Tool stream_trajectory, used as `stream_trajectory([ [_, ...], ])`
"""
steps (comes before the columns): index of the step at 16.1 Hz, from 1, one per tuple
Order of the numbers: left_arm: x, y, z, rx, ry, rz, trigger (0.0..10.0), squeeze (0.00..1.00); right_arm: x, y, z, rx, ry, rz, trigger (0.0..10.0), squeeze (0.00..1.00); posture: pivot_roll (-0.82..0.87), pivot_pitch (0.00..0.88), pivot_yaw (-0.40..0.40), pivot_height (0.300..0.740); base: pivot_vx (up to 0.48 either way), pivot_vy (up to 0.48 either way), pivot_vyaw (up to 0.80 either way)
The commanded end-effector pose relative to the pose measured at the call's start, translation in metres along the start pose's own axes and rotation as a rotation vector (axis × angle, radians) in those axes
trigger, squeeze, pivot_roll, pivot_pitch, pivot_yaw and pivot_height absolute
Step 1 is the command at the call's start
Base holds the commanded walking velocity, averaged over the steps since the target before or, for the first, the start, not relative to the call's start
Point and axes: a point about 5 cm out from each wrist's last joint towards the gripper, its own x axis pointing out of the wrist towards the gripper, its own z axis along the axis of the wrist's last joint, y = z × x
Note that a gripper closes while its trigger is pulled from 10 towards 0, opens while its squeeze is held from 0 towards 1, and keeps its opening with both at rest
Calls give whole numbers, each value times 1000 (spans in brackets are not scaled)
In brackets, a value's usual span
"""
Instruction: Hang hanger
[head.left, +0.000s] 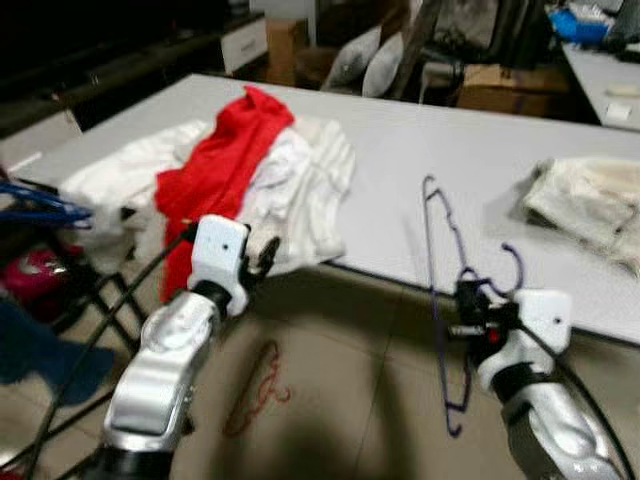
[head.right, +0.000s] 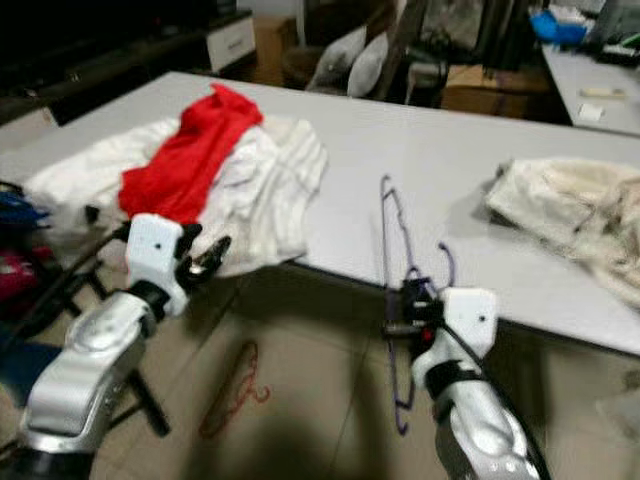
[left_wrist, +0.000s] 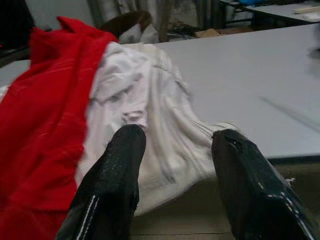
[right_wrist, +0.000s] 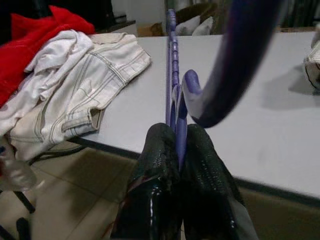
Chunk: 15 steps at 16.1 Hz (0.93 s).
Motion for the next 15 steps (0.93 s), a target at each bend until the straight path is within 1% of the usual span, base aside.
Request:
stream_trajectory([
  [1, 0, 4, 2, 21, -1, 10, 10000, 0, 1, 3, 4, 16, -16, 14, 10000, 0, -76, 0, 62, 740, 0, 349, 0],
  [2, 0, 5, 2, 22, -1, 11, 10000, 0, 1, 3, 4, 22, -17, 15, 10000, 0, -76, 0, 62, 740, 0, 349, 0],
  [10, 1, 11, 3, 27, 0, 29, 10000, 0, 2, 6, 5, 42, -20, 24, 10000, 0, -76, 0, 66, 740, 0, 341, -793],
  [12, 1, 11, 2, 16, 3, 38, 10000, 0, 2, 6, 5, 41, -19, 20, 10000, 0, -76, 0, 66, 740, 0, 0, -675],
  [15, 1, 11, 4, -16, -9, 48, 10000, 0, 3, 5, 6, 33, -18, 20, 10000, 0, -74, 0, 60, 740, 0, 0, 0],
])
